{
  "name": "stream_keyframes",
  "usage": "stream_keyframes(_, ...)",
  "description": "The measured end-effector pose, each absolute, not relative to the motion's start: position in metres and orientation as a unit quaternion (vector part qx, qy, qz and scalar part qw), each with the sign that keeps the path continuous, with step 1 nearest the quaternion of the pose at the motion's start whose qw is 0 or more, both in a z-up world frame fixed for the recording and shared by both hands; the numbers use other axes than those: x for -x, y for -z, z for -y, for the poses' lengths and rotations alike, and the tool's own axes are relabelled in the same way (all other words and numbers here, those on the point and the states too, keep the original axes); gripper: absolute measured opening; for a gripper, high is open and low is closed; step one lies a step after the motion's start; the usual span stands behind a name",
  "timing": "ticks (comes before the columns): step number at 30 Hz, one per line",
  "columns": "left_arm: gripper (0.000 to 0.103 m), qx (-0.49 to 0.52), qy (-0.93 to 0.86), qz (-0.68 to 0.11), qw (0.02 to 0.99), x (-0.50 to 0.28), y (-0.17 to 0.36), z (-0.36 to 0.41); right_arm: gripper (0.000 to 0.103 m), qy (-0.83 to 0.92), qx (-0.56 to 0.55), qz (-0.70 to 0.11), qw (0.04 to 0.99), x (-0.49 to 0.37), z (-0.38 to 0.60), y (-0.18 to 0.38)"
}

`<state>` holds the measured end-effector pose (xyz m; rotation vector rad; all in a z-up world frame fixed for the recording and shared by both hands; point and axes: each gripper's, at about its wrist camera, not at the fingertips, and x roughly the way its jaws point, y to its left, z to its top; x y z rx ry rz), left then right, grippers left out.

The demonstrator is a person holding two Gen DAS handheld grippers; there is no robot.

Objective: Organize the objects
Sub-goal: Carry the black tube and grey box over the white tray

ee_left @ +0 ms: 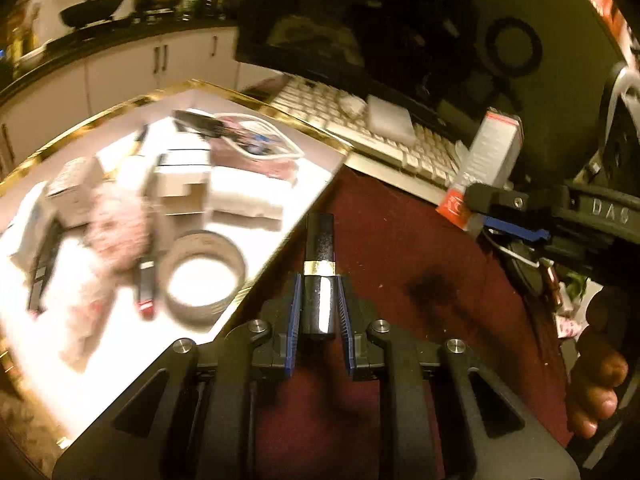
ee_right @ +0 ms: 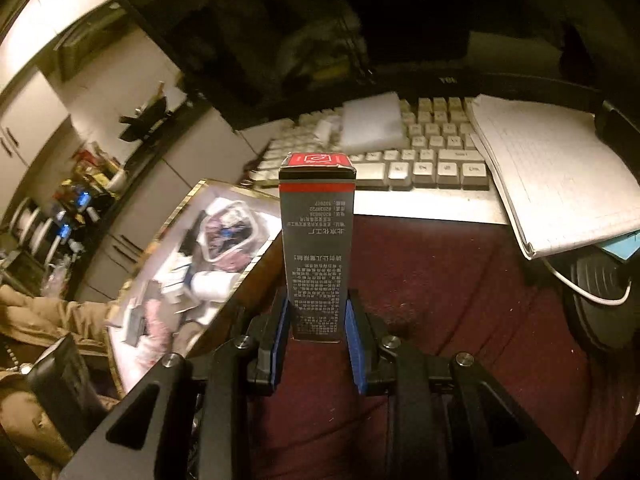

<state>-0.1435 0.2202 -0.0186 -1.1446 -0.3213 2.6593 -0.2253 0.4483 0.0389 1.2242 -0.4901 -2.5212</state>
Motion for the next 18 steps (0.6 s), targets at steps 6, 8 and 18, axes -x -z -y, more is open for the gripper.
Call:
stream_keyframes(6,0.017,0.367,-0.914,0.139,0.099,0.116,-0.012,-0.179,0.026,0.866,-0.426,0.158,0.208,0.219,-0.414,-0.046)
stream_keyframes(8,0.017,0.353,-0.919,0.149,0.089,0.116,-0.025,-0.163,0.026,0.863,-0.424,0.154,0.227,0.219,-0.401,-0.05)
stream_keyframes(18,0.017,0.347,-0.913,0.212,0.038,0.184,-0.03,-0.104,0.026,0.84,-0.446,0.106,0.289,0.255,-0.326,-0.048)
